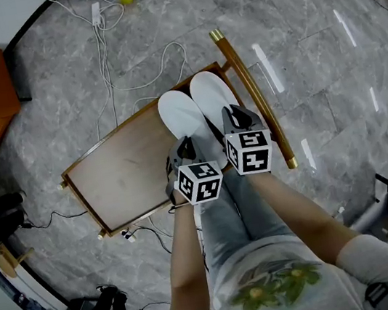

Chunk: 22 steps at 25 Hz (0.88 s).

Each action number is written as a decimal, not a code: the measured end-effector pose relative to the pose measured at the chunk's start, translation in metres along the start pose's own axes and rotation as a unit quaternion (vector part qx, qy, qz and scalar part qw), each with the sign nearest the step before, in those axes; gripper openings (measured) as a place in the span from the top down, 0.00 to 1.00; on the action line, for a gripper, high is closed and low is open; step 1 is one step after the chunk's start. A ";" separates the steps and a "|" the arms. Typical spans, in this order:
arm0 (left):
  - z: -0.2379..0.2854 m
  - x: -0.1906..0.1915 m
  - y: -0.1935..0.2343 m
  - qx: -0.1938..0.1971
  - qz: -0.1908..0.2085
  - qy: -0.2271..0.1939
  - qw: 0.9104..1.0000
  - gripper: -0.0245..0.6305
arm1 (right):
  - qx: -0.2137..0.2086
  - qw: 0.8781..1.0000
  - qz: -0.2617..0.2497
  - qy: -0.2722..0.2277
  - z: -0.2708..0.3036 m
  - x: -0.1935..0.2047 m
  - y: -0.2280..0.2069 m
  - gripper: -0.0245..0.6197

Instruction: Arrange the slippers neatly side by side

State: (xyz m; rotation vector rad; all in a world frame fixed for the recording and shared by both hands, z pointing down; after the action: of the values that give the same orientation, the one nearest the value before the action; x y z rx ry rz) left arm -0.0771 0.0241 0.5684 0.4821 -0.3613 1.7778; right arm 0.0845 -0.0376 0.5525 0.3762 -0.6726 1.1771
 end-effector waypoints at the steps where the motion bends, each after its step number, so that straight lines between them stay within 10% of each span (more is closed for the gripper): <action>1: 0.000 0.001 0.000 -0.001 0.000 0.000 1.000 0.91 | 0.002 1.000 0.009 -0.002 0.001 0.000 0.000 0.90; 22: 0.004 0.001 -0.002 0.020 0.014 -0.015 1.000 0.89 | -0.008 0.999 0.027 0.020 0.017 0.008 -0.002 0.85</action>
State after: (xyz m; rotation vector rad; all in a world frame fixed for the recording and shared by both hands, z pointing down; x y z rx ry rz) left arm -0.0746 0.0239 0.5722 0.5350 -0.3569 1.8099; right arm 0.0836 -0.0427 0.5702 0.3219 -0.6593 1.2268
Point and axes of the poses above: the fingertips, and each gripper's own axes: z forward along the fingers, y to its left, x out of its underside, the point moved 9 cm from there along -z, backward along the fingers, and after that the axes turned 8 degrees about -z, right-handed, at the moved point
